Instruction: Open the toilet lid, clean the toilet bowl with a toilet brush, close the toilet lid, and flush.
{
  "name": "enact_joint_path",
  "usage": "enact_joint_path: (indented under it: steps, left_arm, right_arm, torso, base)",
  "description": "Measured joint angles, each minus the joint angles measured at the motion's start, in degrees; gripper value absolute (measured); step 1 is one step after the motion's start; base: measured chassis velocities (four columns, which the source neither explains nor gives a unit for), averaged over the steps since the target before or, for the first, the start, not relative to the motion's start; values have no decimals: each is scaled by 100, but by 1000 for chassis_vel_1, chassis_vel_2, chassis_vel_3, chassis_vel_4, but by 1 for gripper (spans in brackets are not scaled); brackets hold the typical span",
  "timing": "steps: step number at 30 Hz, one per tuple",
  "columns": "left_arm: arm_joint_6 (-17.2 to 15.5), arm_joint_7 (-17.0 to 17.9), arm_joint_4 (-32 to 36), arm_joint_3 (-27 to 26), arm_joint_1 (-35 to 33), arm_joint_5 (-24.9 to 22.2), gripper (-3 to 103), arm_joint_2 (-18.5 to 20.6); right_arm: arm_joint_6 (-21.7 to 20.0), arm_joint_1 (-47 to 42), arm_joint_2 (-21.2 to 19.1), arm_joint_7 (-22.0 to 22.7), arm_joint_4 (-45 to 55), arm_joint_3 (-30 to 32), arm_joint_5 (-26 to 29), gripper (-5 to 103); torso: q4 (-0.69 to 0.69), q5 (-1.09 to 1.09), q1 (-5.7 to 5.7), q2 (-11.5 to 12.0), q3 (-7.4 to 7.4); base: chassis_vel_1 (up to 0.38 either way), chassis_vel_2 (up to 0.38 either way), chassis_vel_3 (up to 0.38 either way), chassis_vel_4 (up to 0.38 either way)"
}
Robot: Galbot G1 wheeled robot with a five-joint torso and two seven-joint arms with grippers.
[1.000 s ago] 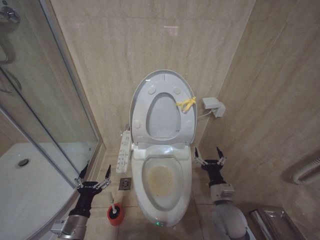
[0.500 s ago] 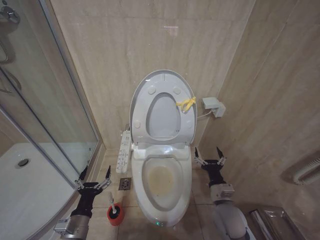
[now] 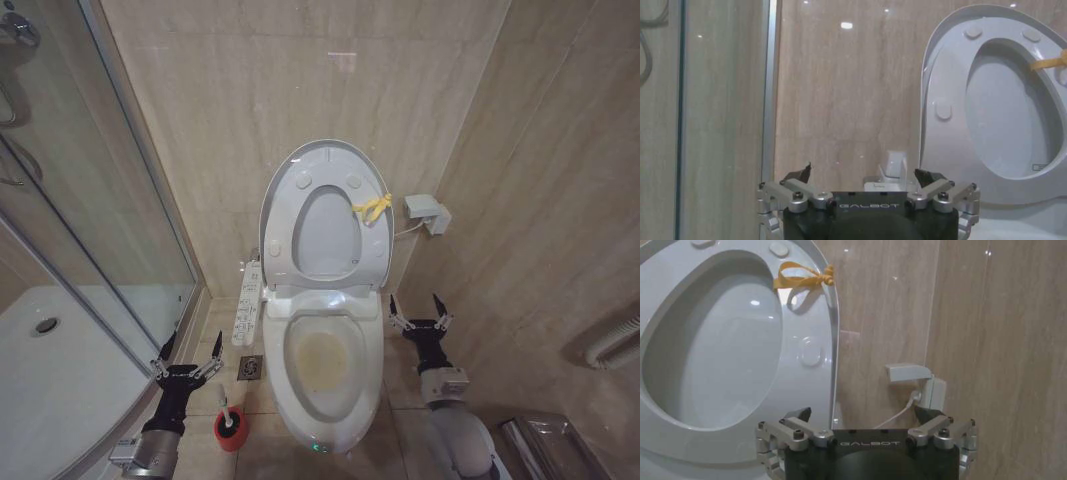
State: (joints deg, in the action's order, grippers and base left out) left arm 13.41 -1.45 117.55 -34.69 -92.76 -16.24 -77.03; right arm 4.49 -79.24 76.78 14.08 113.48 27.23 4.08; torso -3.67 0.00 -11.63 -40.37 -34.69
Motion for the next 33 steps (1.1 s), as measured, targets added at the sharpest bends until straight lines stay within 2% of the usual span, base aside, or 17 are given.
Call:
enact_joint_path:
  steps: [33]
  left_arm:
    - [11,-5,-9,1,3,1,100,1]
  right_arm:
    - [0,0,0,0,0,0,0,100]
  torso:
    - [0,0,0,0,0]
  base:
    - [0,0,0,0]
